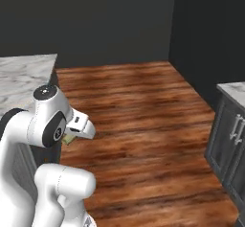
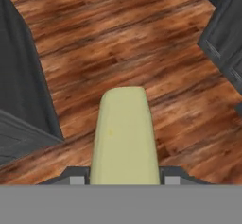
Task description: Retrieve the butter from the fridge and place it on a plate on the dining table. Then retrieve the butter knife by the fridge and place it near the plate.
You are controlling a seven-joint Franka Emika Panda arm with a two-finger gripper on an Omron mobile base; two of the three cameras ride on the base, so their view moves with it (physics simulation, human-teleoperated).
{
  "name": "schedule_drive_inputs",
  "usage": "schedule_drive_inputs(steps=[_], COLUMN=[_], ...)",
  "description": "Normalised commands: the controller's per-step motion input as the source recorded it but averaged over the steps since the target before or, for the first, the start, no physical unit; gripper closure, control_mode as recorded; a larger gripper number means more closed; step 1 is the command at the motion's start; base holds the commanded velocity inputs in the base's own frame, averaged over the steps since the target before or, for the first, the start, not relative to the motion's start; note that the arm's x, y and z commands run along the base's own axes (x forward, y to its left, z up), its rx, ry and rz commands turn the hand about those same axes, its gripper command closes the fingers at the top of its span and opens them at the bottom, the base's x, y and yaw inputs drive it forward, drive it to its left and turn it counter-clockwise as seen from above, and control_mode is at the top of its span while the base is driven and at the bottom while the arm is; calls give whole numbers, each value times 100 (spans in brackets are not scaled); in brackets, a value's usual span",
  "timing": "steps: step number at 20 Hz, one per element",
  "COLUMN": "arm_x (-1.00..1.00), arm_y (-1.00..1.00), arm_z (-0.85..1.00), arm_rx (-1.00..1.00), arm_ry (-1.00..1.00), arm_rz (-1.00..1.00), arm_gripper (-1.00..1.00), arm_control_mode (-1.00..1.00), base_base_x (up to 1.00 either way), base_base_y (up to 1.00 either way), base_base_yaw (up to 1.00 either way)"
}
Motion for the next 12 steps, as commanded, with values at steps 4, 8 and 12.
schedule_drive_inputs(steps=[4, 8, 12], arm_x=[0, 0, 0], arm_y=[0, 0, 0], arm_z=[0, 0, 0], arm_rx=[0, 0, 0], arm_ry=[0, 0, 0], arm_rz=[0, 0, 0], arm_gripper=[100, 100, 100], arm_control_mode=[100, 100, 100], base_base_x=[70, 99, 100], base_base_y=[-100, -100, -22], base_base_yaw=[47, 35, 21])
